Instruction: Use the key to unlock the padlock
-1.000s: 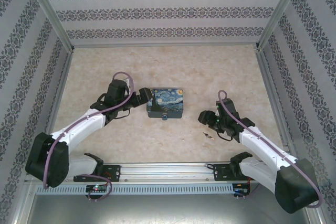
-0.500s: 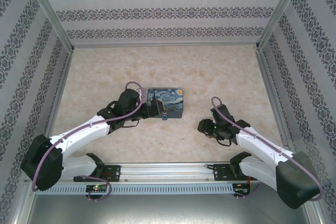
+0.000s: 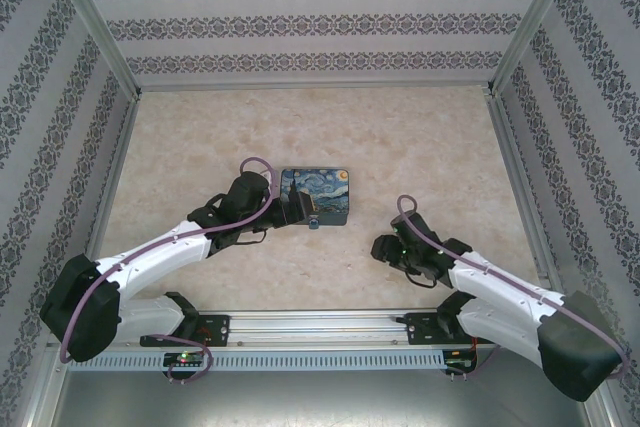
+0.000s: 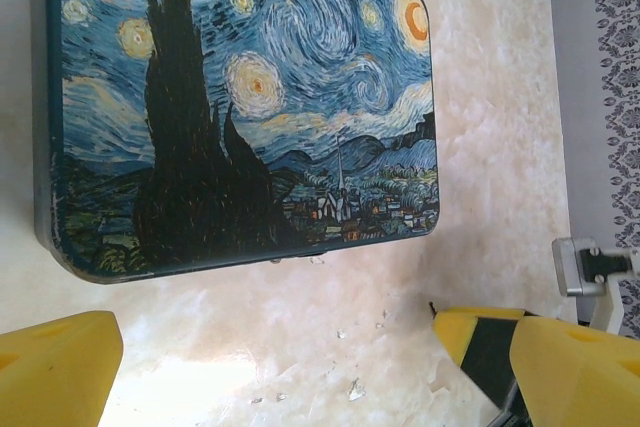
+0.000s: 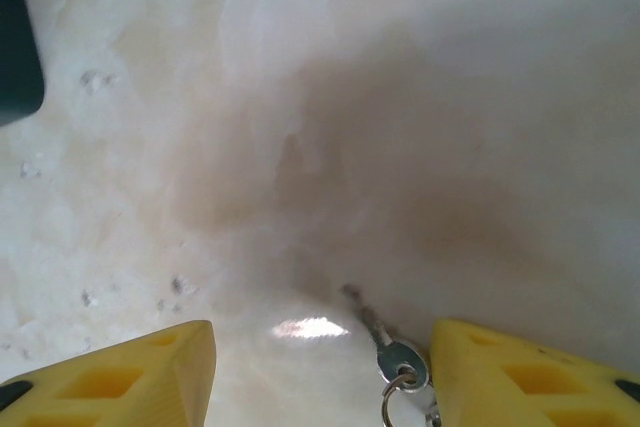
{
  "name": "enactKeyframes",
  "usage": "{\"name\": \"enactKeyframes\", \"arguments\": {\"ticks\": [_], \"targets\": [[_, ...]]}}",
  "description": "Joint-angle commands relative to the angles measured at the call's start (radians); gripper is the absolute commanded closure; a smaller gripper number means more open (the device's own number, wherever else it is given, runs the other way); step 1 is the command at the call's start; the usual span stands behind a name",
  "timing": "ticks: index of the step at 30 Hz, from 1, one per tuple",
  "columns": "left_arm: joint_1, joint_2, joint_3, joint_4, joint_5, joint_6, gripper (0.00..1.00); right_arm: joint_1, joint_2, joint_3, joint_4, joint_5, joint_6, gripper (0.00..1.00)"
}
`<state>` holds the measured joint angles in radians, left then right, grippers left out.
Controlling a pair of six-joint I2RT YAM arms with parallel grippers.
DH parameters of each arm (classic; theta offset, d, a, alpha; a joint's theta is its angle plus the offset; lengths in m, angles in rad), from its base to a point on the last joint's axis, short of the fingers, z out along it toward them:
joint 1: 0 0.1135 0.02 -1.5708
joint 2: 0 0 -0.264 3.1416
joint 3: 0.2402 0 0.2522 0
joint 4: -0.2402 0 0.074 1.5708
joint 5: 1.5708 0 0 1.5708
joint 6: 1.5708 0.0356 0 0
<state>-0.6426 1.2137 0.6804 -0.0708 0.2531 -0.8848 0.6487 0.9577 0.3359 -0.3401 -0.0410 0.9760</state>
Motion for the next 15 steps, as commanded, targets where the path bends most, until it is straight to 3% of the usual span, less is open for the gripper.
{"name": "enactKeyframes", "arguments": {"ticks": [1,8,15], "targets": [[-0.015,0.004,-0.009,0.013,-0.022,-0.011,0.0,0.092,0.019,-0.015,0.0,-0.003,0.123,0.41],[-0.015,0.013,-0.005,0.007,-0.022,-0.007,0.0,0.217,0.152,0.092,-0.007,0.077,0.148,0.41],[-0.016,0.003,-0.002,-0.015,-0.021,0.004,0.0,0.229,0.188,0.163,-0.089,0.156,0.076,0.41]]}}
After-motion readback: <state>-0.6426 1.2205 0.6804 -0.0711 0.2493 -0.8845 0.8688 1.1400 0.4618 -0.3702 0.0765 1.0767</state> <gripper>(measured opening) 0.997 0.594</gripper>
